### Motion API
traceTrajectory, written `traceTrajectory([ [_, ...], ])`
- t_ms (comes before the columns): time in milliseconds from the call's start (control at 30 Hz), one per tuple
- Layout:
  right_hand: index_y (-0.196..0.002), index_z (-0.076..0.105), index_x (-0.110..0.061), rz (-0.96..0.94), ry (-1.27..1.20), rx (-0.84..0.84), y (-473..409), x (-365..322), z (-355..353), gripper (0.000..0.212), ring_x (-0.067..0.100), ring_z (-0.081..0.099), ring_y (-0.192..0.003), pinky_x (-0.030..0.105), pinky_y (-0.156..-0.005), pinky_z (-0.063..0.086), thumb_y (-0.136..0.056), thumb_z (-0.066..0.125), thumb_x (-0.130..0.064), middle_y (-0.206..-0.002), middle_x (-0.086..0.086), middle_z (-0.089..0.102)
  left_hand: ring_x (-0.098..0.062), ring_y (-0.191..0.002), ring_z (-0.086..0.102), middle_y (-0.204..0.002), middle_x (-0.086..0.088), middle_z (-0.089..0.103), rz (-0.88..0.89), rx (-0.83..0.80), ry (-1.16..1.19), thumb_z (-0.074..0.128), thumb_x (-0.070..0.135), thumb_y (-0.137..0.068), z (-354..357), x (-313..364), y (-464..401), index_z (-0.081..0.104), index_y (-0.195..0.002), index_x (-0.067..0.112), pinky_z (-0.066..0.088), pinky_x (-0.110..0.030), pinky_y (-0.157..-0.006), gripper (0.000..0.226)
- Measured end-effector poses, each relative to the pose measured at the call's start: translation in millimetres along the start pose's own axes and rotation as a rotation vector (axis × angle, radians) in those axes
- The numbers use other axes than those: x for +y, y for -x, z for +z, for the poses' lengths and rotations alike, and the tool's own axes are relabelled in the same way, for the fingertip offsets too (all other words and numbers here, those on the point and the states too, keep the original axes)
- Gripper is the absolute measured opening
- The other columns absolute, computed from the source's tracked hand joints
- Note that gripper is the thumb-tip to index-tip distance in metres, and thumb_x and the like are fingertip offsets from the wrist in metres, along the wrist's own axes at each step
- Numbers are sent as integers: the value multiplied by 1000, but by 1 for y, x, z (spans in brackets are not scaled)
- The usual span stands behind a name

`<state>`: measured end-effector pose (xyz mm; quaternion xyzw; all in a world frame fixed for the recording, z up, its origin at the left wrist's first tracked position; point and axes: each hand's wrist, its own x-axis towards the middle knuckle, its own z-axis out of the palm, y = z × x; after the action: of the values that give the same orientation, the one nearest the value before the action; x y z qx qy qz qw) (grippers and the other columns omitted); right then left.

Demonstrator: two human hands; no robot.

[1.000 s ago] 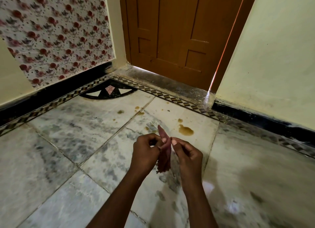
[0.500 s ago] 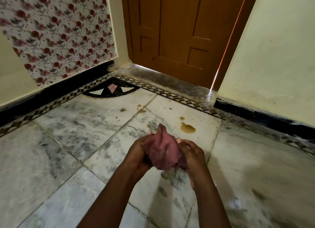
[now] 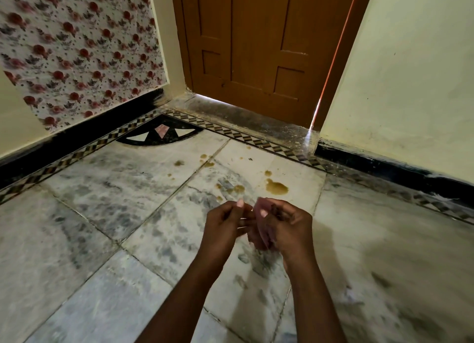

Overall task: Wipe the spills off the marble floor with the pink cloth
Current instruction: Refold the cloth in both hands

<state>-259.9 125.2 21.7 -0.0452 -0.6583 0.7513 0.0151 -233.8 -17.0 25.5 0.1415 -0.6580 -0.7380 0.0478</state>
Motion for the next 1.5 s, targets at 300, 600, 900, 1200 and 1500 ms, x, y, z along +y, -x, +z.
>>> traceTrajectory([
  [300, -103, 86, -26, -149, 97, -143, 14, -5, -1, 39, 12, 77, -83, 26, -70, 59, -100, 64, 6, -97, -1, 82, -33, -89, 82, -95, -20, 83, -149, -49, 215, 82, 33, -90, -4, 15, 6, 85, -90, 8, 66, -33, -78, 24],
  [600, -106, 83, -15, -105, 112, -55, 15, -6, 0, 20, 11, 82, -91, 21, -72, 63, -97, 74, 0, -95, -1, 85, -46, -81, 77, -88, -34, 77, -55, -68, 25, 55, -10, -98, -9, 27, 5, 82, -86, -2, 69, -44, -72, 31],
  [900, -95, 82, -23, -93, 195, -38, 14, -3, 1, 27, 8, 80, -82, 21, -69, 62, -78, 94, -6, -85, -6, 83, -28, -83, 80, -90, -18, 80, -37, -118, -149, 60, -7, -102, -15, 20, -5, 79, -97, 9, 68, -43, -82, 25],
  [1200, -88, 67, -12, -78, 152, 129, -10, -3, -19, 21, 25, 59, -83, 40, -81, 46, -107, 58, -8, -86, 9, 66, -37, -68, 71, -79, -22, 75, 121, -58, -478, 53, -9, -91, -37, 28, -15, 65, -96, 23, 64, -45, -67, 35],
  [1500, -98, 74, -19, -271, 363, -437, -17, -85, -23, 19, 3, 69, -81, 12, -70, 50, -110, 59, -18, -87, -10, 73, -16, -110, 72, -121, 0, 77, -8, -375, -527, 82, -7, -84, -67, 30, -16, 63, -125, 21, 57, -21, -82, 53],
])
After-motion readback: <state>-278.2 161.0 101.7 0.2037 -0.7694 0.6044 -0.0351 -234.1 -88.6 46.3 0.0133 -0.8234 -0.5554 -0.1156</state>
